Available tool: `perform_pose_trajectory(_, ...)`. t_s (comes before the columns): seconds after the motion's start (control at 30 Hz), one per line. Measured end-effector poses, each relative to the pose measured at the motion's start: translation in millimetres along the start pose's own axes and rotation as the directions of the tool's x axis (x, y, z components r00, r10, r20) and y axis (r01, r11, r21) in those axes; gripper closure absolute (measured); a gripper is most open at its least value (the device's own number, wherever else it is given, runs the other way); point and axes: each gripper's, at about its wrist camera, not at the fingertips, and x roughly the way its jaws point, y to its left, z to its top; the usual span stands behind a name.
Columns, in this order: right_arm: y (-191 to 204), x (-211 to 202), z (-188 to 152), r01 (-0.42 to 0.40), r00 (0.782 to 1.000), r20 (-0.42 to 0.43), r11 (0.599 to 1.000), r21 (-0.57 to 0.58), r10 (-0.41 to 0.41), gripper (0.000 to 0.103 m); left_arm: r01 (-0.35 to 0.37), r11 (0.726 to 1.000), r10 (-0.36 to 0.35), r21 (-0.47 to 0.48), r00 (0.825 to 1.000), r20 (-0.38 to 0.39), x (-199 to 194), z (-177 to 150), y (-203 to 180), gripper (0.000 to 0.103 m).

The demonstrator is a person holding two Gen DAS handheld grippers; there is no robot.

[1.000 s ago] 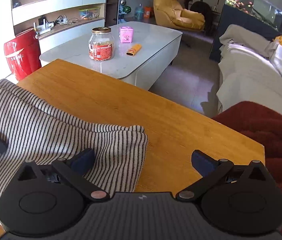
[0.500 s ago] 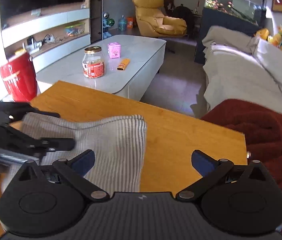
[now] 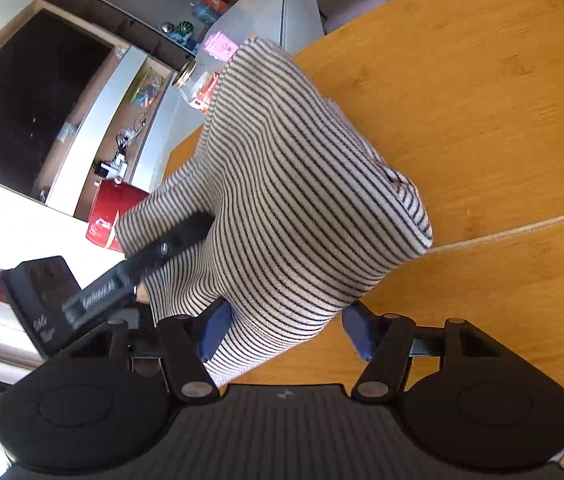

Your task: Fold clothes

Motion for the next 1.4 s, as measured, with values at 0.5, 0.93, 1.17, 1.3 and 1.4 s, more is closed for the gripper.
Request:
perform_pose_trajectory(0.5, 38, -13, 23, 0.308, 0.901, 0.407, 0.884, -0.352, -0.152, 0.016, 0.135, 0.981, -0.144, 0.137, 0.988, 0.059, -72, -31, -69, 0.007)
perform_pose_trajectory(0.93, 48, -45, -31, 0.270, 0.868, 0.495, 0.817, -0.510, 0.022, 0.000, 0.022, 0.993, -0.022, -0.116, 1.000, 0.003, -10, -16, -28, 0.017)
perform_pose_trajectory(1.17, 45, -64, -23, 0.369, 0.825, 0.565, 0.771, -0.519, -0.015, 0.000, 0.202, 0.977, -0.199, 0.063, 0.979, -0.050, -24, -57, -86, 0.013)
perform_pose_trajectory(1.3, 60, -66, -45, 0.359, 0.843, 0.534, 0.681, -0.638, 0.057, 0.000, 0.046, 0.996, -0.050, 0.081, 0.998, 0.048, -62, -62, -74, 0.007)
perform_pose_trajectory(1.4, 75, -52, -68, 0.337, 0.876, 0.472, 0.575, -0.746, 0.100, 0.000, -0.081, 0.996, 0.085, -0.049, 0.992, 0.094, -85, -56, -47, 0.006)
